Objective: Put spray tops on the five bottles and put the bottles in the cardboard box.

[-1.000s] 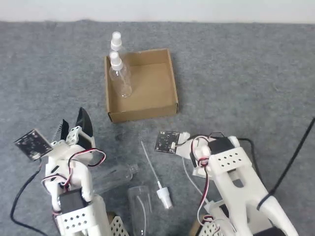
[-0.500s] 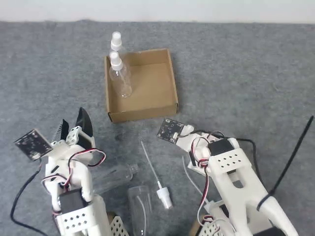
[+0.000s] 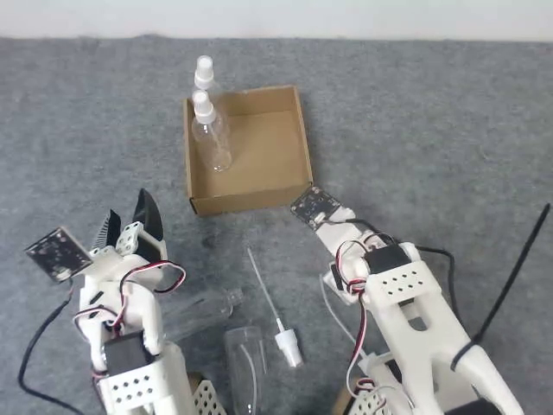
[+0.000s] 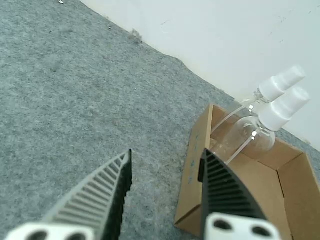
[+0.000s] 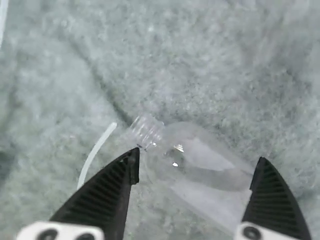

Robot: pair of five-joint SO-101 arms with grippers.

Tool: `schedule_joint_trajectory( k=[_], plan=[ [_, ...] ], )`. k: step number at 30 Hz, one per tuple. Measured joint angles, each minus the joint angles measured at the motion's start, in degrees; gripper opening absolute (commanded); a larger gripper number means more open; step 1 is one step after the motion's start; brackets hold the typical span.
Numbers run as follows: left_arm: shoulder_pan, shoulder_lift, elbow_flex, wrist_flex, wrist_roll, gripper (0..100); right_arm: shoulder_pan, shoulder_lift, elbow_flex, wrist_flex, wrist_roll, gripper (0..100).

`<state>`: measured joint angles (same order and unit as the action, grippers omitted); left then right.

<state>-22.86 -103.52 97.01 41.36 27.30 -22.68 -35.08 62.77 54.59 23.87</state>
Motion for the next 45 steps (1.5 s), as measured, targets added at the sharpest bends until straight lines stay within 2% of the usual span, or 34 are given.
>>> schedule_joint_trajectory(
  k=[4, 12, 18, 24, 37, 39, 45],
  plan=[
    [0.0, 0.0, 0.0, 0.0, 0.0, 21, 0.09, 5.36, -2.37, -0.26, -1.85, 29.2],
    [0.0, 0.0, 0.0, 0.0, -0.18, 21, 0.09, 22.15, -12.22, 3.08, -0.53, 29.2],
    [0.0, 0.0, 0.0, 0.0, -0.18, 21, 0.09, 25.41, -18.55, 9.41, 6.77, 29.2],
    [0.0, 0.0, 0.0, 0.0, -0.18, 21, 0.09, 25.41, -19.08, 11.52, 15.47, 29.2],
    [0.0, 0.0, 0.0, 0.0, -0.18, 21, 4.31, 25.41, -19.08, 11.87, 24.26, 28.8],
    [0.0, 0.0, 0.0, 0.0, -0.18, 21, 4.57, 25.41, -19.08, 11.87, 24.26, 27.1],
    [0.0, 0.0, 0.0, 0.0, -0.18, 21, 4.66, 25.41, -19.08, 11.87, 24.26, 12.8]
  ],
)
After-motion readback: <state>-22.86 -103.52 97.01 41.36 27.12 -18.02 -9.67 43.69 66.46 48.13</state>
